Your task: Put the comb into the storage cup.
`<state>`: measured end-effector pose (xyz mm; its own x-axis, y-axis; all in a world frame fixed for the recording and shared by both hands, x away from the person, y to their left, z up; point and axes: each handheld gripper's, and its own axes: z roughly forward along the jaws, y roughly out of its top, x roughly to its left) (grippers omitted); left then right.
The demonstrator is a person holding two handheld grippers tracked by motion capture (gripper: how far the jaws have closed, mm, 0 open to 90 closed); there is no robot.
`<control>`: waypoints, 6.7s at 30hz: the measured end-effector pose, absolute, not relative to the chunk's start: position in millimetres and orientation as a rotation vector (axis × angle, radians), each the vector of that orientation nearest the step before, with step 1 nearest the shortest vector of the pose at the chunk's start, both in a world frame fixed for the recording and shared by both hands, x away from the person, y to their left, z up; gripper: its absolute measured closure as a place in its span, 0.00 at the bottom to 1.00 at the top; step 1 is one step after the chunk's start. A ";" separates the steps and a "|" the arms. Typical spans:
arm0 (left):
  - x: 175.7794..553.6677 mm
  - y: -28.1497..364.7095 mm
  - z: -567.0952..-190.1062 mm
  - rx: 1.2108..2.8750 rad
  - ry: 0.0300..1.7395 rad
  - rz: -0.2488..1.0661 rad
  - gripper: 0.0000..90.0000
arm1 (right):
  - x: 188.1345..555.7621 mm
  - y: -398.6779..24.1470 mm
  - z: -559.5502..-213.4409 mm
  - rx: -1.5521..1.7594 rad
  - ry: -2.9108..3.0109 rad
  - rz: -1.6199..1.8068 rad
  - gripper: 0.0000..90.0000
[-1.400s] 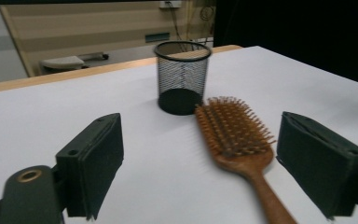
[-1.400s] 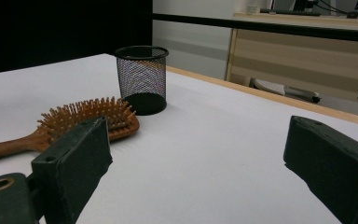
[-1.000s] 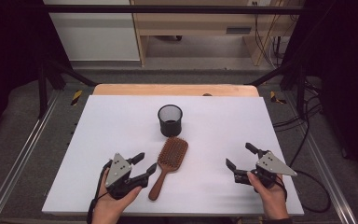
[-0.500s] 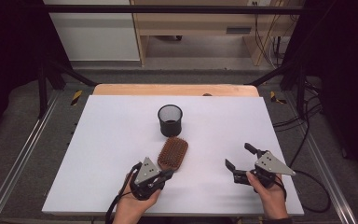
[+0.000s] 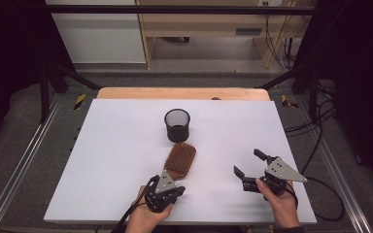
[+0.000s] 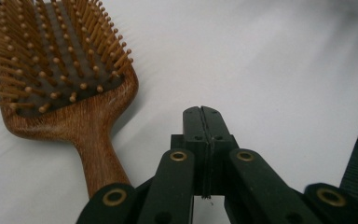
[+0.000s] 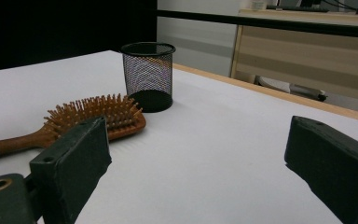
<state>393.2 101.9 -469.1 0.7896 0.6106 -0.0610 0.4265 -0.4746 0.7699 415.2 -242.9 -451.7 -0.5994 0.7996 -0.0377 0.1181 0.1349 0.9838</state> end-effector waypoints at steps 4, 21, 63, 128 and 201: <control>394.4 101.8 -471.3 2.153 0.780 0.294 1.00 | 415.4 -242.6 -452.0 0.881 1.840 1.504 0.08; 404.7 117.5 -478.0 2.174 0.870 0.295 1.00 | 415.6 -241.4 -452.4 0.878 1.854 1.505 0.08; 427.4 153.1 -474.7 2.216 0.931 0.321 1.00 | 416.1 -240.0 -453.2 0.874 1.875 1.507 0.08; 469.3 144.3 -419.2 2.280 0.895 0.454 0.06 | 417.5 -237.9 -453.1 0.872 1.905 1.511 0.07; 477.9 124.4 -451.9 2.637 0.709 0.220 0.72 | 419.5 -234.7 -456.8 0.881 1.937 1.512 0.07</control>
